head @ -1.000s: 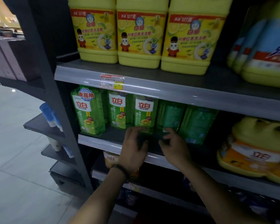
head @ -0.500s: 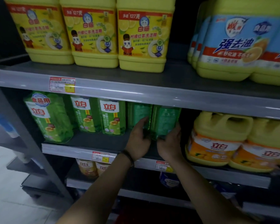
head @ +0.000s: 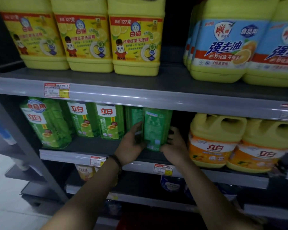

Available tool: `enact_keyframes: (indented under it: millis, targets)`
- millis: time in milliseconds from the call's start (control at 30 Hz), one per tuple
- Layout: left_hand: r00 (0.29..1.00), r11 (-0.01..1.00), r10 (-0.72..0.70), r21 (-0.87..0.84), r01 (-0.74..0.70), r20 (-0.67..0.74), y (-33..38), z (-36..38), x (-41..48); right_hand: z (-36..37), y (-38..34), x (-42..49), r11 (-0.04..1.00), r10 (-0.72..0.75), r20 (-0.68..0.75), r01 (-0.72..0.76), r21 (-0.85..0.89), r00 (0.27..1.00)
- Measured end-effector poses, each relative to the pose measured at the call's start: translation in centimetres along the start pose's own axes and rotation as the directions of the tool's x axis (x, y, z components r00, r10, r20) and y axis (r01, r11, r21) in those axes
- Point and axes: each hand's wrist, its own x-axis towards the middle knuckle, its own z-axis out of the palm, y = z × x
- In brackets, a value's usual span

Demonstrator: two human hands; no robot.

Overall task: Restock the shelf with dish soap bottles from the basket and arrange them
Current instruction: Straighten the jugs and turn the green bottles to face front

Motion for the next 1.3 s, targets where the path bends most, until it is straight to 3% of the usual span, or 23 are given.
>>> enact_keyframes:
  millis: [167,300,433,533,667,800,933,1033,1133,1300]
  targets:
    - [0.999,0.999,-0.032,0.023,0.033,-0.024,0.4,-1.0,-1.2,-0.2,1.2,-1.0,0.999,-0.03,0.075,0.032,-0.016,0.997]
    - [0.991,0.994,-0.074,-0.094,0.064,-0.113,1.0,-0.3,-2.9,0.3,0.8,-2.1,0.998,-0.056,0.163,0.059,-0.015,0.985]
    - [0.993,0.999,-0.024,-0.047,0.019,-0.115,0.6,-0.7,-4.1,1.7,0.2,-3.3,0.982,-0.098,0.269,0.137,-0.131,0.958]
    - [0.979,1.0,-0.02,0.016,0.023,-0.201,1.0,-1.6,-4.2,2.7,0.0,-4.3,0.959,-0.13,0.315,0.2,-0.2,0.94]
    - [0.945,0.991,0.034,0.136,0.011,-0.326,1.1,-2.7,-3.8,2.8,-0.6,-3.6,0.905,-0.191,0.38,0.311,-0.289,0.905]
    - [0.927,0.994,0.039,0.111,0.003,-0.372,1.1,-3.8,-3.3,2.5,-1.0,-2.7,0.783,-0.24,0.476,0.459,-0.42,0.846]
    - [0.945,1.0,0.005,0.026,0.004,-0.328,0.6,-5.2,-3.4,2.2,-2.2,-1.4,0.692,-0.313,0.398,0.494,-0.527,0.862]
    - [0.972,0.999,-0.031,-0.033,0.024,-0.233,0.2,-7.5,-3.6,3.1,-3.8,-0.1,0.796,-0.259,0.271,0.364,-0.483,0.927]
    - [0.987,0.998,-0.047,-0.036,0.042,-0.157,0.3,-9.3,-3.9,5.3,-4.7,0.5,0.832,-0.252,0.284,0.357,-0.426,0.925]
    - [0.97,0.998,-0.056,0.017,0.062,-0.235,-1.5,-11.3,-5.1,8.4,-5.0,0.6,0.852,-0.305,0.226,0.371,-0.37,0.925]
